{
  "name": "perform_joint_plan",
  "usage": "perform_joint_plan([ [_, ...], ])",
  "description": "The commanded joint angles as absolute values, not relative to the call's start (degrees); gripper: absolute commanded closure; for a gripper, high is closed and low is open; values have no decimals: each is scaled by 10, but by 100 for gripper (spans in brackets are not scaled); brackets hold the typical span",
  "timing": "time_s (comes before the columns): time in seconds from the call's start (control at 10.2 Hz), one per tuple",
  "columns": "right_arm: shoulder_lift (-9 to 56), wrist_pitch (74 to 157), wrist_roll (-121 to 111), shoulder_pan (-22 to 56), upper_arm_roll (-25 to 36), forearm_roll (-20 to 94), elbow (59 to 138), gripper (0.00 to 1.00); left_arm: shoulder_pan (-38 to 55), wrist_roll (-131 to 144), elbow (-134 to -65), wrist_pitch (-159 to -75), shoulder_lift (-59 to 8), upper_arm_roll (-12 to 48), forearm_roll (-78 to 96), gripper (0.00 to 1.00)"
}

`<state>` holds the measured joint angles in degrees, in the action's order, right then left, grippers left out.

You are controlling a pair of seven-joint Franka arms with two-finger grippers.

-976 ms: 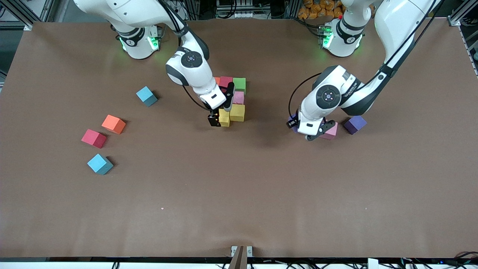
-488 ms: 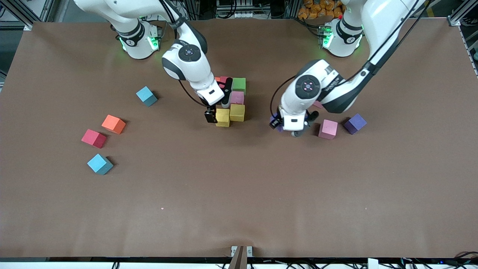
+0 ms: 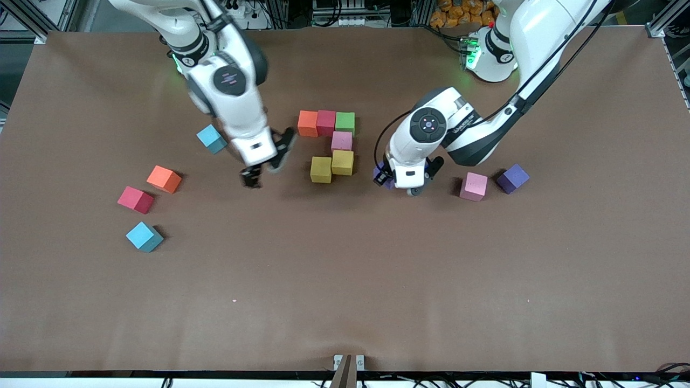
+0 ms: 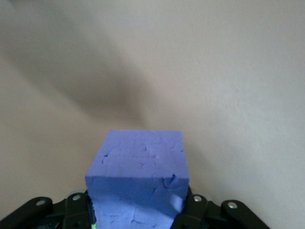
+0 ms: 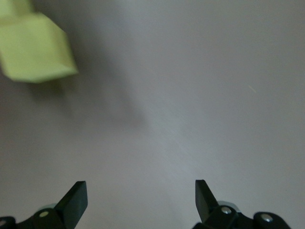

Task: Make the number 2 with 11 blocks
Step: 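Reach the right gripper to cyan while the left gripper carries blue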

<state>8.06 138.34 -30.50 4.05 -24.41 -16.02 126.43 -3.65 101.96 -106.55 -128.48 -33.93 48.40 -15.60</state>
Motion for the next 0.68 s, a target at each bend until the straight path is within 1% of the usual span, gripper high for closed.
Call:
perform_joint_plan([
  [0.0,59,1372,-379,-52,-257,-163,1260,0,35,1108,-995,-1275,-387,480,-149,60],
  [0.1,60,1372,-381,-88,-257,-159,1258,0,66,1140,-974,-1275,-397,471,-150,60],
  [0.39,73,1384,-388,-179,-256,-169,1257,0,186,1257,-906,-1290,-413,393,-135,60],
  [0.59,129,1386,-390,-234,-256,-171,1217,0,247,1342,-865,-1314,-431,353,-136,60],
])
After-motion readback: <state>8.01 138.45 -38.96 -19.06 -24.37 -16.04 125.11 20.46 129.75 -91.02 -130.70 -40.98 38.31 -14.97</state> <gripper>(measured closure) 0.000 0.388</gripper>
